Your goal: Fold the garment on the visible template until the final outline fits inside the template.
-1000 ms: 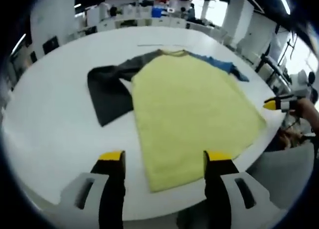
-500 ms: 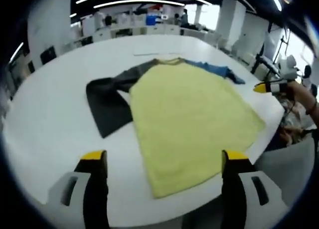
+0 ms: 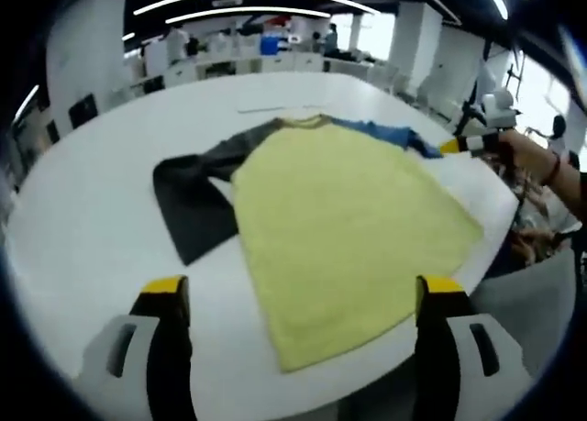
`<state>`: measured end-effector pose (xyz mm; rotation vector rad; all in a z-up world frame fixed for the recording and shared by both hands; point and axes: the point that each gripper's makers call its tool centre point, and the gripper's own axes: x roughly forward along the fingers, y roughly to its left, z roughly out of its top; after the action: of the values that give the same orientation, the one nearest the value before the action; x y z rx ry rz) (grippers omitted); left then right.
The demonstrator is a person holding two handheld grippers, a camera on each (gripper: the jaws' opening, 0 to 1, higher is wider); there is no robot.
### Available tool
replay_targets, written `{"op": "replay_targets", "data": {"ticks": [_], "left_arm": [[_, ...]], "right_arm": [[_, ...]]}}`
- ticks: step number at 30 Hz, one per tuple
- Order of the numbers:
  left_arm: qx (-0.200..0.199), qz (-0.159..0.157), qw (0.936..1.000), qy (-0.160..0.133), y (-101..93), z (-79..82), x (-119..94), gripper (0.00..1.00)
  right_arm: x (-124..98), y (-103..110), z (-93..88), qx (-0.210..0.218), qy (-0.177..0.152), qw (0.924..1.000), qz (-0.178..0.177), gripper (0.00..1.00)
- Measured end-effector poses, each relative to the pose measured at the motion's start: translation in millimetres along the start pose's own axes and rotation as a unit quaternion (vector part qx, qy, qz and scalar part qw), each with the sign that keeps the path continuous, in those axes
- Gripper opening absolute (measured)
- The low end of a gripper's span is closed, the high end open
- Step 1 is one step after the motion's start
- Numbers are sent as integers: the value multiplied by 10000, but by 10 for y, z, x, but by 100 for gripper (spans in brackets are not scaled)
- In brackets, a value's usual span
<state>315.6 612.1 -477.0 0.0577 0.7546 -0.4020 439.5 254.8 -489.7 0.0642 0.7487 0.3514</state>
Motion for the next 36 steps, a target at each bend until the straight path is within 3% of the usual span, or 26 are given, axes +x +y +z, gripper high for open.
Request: {"op": "replay_targets", "data": {"ticks": [13, 22, 29, 31, 36], "left_arm": [[-22, -95, 9999, -42, -10, -3, 23, 99], [-76, -118, 9999, -64, -22, -20, 33, 98], [-63, -77, 9999, -23, 5, -33, 38, 97], [-75, -61, 10000, -11, 17, -38, 40, 97], [-68, -53, 10000, -20, 25, -31, 43, 97]], "right_arm": [[470, -122, 92, 216, -27, 9997, 90, 24], [694, -124, 97, 139, -20, 9998, 172, 19], [783, -145, 126, 310, -87, 9994, 154, 7], [791, -156, 137, 144, -110, 9998, 124, 0], [785, -208, 198, 145, -200, 9997, 69, 0]]}}
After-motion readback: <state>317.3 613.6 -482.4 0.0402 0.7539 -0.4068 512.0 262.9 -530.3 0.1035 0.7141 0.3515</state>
